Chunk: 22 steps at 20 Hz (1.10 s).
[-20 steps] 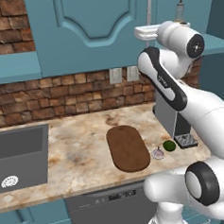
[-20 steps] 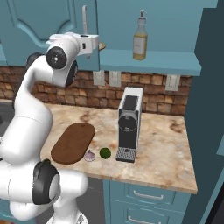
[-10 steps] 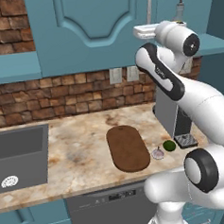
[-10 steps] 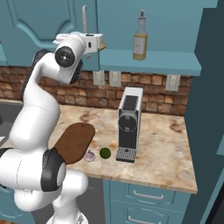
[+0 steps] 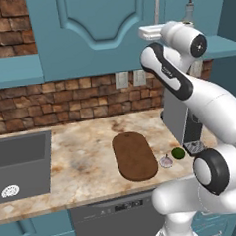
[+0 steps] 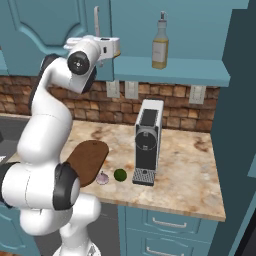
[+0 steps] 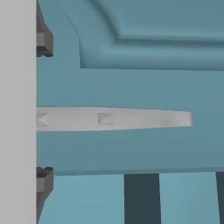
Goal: Open the cabinet. Place the bowl and condiment on the counter. Then place the lime and garlic on the cutting board.
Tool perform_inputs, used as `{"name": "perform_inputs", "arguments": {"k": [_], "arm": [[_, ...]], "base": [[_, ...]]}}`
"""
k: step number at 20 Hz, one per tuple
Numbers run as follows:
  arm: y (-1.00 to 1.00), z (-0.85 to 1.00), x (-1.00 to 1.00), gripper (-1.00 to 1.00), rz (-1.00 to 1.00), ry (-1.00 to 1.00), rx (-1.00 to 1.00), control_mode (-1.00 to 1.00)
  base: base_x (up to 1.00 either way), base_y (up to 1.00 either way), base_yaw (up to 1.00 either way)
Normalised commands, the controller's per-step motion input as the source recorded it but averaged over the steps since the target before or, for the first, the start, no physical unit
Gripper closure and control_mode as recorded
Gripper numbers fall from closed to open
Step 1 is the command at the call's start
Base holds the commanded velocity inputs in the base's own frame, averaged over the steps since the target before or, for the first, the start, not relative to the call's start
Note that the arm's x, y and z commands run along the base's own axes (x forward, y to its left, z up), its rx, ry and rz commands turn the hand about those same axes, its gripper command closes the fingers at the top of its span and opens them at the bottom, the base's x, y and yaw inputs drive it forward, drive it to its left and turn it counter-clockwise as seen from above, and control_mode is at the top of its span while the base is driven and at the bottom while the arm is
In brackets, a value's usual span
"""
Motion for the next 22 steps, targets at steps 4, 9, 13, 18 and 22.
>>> {"name": "perform_inputs", "arguments": {"k": [4,9,13,18,22], "arm": [[0.00,0.00,0.17,-1.00,0.01,0.00,0.00,-1.00],[0.00,0.00,0.15,-1.00,0.02,0.00,0.00,-1.00],[0.00,0.00,0.14,1.00,0.02,0.00,0.00,-1.00],[0.01,-0.06,0.05,1.00,0.00,0.03,0.00,-1.00],[0.10,-0.10,-0.01,1.00,0.00,0.00,-0.03,-1.00]], "base": [[0.00,0.00,0.00],[0.00,0.00,0.00],[0.00,0.00,0.00],[0.00,0.00,0.00],[0.00,0.00,0.00]]}}
